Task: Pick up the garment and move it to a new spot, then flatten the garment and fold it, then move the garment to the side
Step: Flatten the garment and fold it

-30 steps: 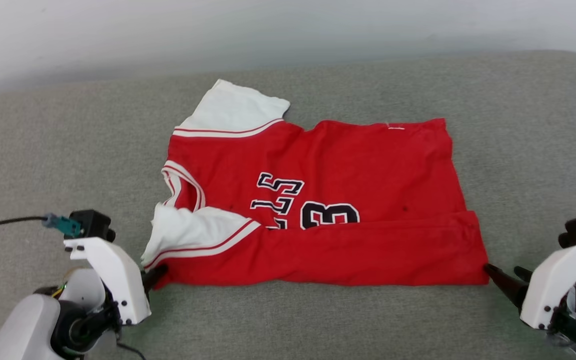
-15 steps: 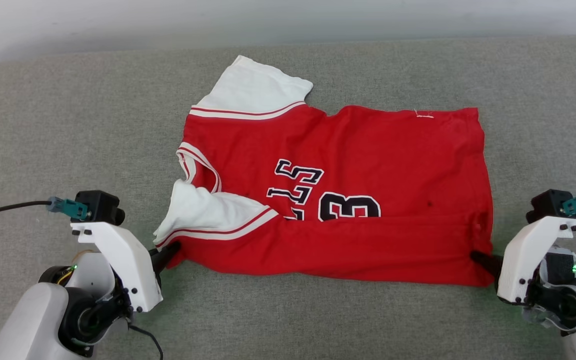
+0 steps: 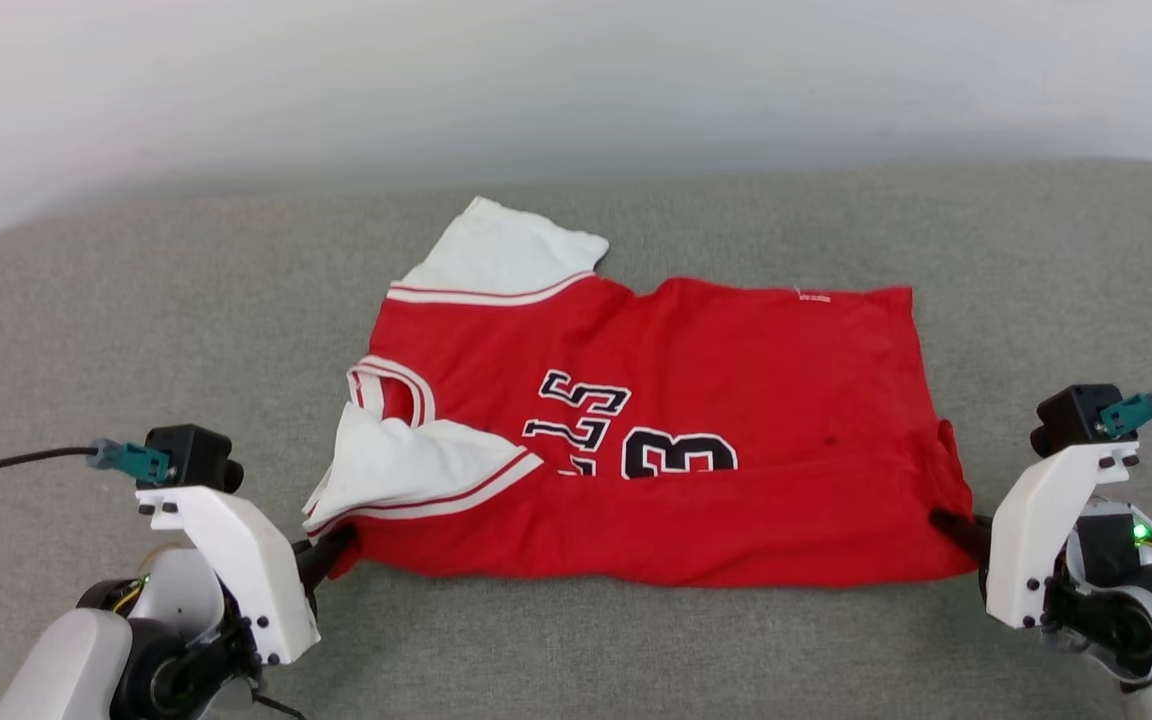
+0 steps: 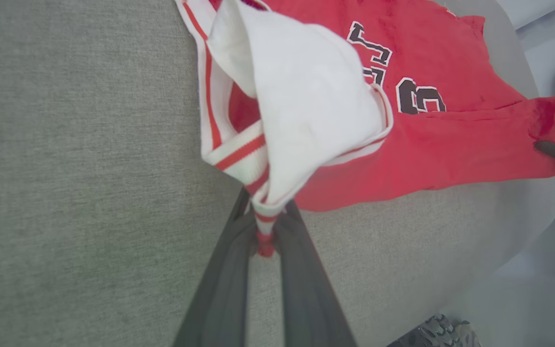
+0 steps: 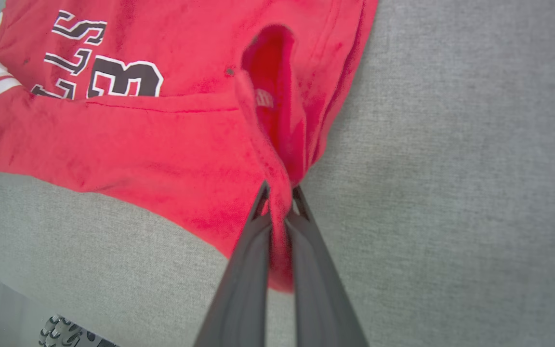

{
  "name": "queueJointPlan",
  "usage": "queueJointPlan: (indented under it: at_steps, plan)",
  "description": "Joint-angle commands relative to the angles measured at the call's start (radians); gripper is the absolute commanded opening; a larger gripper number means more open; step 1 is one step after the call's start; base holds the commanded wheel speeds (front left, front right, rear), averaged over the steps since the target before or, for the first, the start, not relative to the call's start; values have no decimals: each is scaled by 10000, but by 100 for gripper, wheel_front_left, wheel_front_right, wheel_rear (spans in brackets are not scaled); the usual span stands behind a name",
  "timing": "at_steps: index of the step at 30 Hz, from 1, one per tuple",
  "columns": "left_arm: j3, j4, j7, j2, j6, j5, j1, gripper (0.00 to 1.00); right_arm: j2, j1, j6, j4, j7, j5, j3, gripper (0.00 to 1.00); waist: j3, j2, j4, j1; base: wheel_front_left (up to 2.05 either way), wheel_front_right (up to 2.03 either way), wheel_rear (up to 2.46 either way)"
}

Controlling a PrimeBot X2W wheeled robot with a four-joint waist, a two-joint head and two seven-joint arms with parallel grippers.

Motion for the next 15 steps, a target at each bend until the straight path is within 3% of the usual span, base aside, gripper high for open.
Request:
queueJointPlan:
  at_steps: [1,7,15]
  plan:
    - [65,-87,-5,50,59,-43,175,0,-32,218,-4,-120,46,-37,28,0,-439,0,-49,-1,0,0,0]
    - [187,-542,61,214,298,-209,1033,0,-21,863,-4,-818,192,-139,167,0,-1181,0,-55,-1,0,0,0]
    - [450,-1174,67,234,880,-518,2670,0,84,2129,-4,-1334,329,-120,-71,0,-1374,0,-31,-1,0,0,0]
